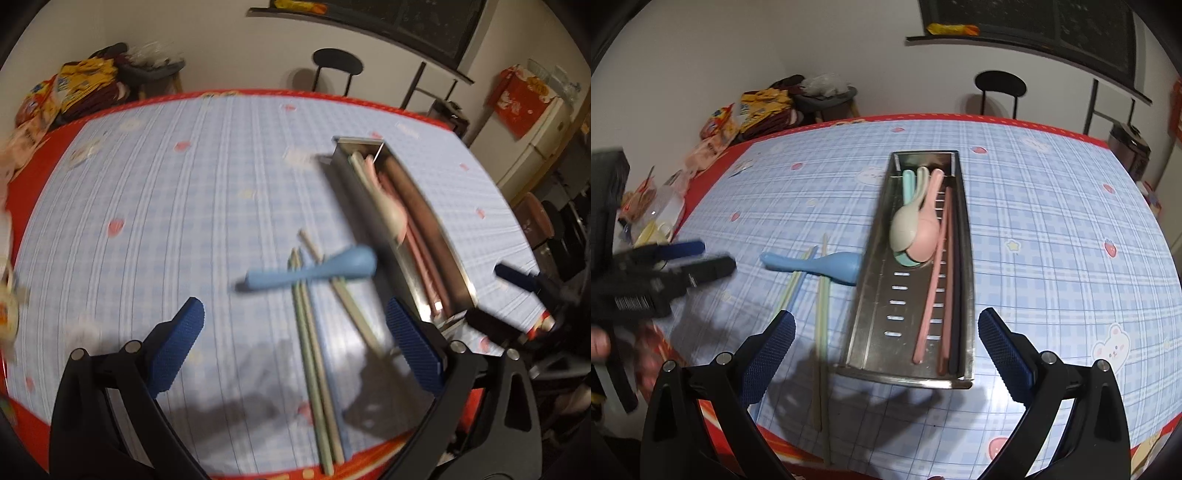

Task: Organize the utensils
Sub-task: 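Move both open tools back toward the blue spoon and chopsticks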

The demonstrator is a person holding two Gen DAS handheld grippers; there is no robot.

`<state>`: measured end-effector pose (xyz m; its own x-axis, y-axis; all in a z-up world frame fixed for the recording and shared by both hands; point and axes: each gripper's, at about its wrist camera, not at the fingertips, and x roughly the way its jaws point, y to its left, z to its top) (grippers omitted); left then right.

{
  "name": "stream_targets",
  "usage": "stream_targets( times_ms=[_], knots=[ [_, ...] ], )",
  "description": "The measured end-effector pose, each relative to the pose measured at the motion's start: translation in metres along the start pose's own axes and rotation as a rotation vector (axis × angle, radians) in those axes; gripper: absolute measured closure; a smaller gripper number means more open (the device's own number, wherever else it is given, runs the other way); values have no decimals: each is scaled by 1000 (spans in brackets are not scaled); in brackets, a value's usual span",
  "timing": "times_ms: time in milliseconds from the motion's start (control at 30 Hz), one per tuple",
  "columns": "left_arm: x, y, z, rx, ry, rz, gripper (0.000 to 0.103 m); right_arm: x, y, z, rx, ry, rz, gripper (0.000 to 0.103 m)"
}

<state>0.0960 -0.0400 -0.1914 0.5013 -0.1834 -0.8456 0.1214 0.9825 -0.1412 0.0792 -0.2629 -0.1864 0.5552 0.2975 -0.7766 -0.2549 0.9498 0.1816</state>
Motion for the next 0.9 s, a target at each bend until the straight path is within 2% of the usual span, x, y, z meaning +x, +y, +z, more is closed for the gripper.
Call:
stream_targets(
  times_ms=[67,133,233,333,433,600,667,700,767,800,867,900],
  knots=[
    [-3,1,-20,-32,-19,63,6,-1,5,-2,-22,-3,14,6],
    [-4,2,-35,-65,-16,89,6,-1,11,-5,-49,0,23,6],
    [-3,10,-48,-106,16,93,6,0,20,-7,-82,10,43,6],
    [-9,19,-50,-145,-2,112,6,2,28,-9,-106,39,95,6],
    [-12,22,-55,-162,-4,118,6,5,34,-14,-139,79,93,6],
    [-9,19,-60,-170,20,79,6,7,29,-18,-101,123,156,9],
    [-6,18,-60,-170,37,84,6,6,29,-21,-100,135,184,26],
    [-6,18,-61,-175,40,85,6,6,29,-22,-104,146,187,29],
    [-7,21,-62,-191,33,91,6,7,30,-25,-111,159,191,48],
    [-8,23,-63,-199,32,103,6,8,31,-26,-116,168,193,52],
    [-7,25,-64,-211,37,114,7,10,32,-29,-124,183,193,69],
    [-6,26,-65,-215,45,112,7,12,33,-31,-132,191,190,72]
  ],
)
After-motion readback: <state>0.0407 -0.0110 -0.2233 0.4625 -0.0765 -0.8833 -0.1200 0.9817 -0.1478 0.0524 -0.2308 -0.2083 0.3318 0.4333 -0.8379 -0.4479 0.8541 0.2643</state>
